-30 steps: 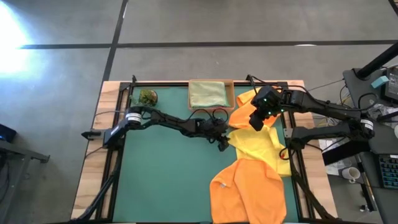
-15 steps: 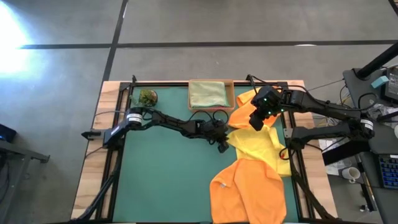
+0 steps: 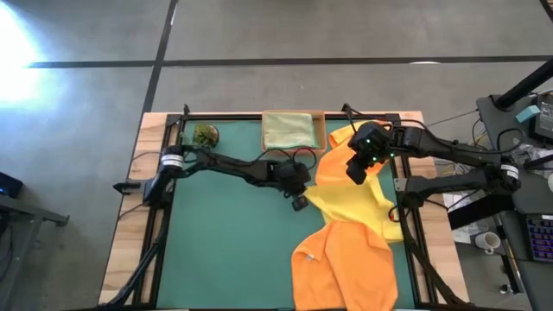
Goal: Fold microfiber towels
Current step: Fold the yellow microfiber towel
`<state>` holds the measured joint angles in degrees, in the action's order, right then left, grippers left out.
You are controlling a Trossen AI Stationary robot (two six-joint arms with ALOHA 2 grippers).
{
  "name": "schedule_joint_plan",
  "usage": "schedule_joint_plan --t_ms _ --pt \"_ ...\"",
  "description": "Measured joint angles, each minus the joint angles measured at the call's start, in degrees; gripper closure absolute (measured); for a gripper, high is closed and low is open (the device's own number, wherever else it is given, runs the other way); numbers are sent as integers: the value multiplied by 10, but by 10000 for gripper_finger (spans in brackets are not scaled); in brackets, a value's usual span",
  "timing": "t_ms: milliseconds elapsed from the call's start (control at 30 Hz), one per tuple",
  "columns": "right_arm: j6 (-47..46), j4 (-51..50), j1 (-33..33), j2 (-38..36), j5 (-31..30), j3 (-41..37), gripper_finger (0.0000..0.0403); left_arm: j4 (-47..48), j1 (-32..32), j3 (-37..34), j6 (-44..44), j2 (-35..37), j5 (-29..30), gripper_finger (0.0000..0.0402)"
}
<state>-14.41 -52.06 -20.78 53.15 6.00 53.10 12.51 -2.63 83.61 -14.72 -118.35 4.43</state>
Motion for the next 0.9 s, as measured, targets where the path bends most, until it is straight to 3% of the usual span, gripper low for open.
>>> schedule_joint_plan --t_ms 200,567,900 --pt "-7 4 33 3 0 0 394 173 0 -1 44 78 1 401" --pt "-15 50 49 20 0 0 387 344 -1 -3 46 180 15 401" --pt "-91 82 45 71 -18 0 287 298 -1 -3 45 196 17 402"
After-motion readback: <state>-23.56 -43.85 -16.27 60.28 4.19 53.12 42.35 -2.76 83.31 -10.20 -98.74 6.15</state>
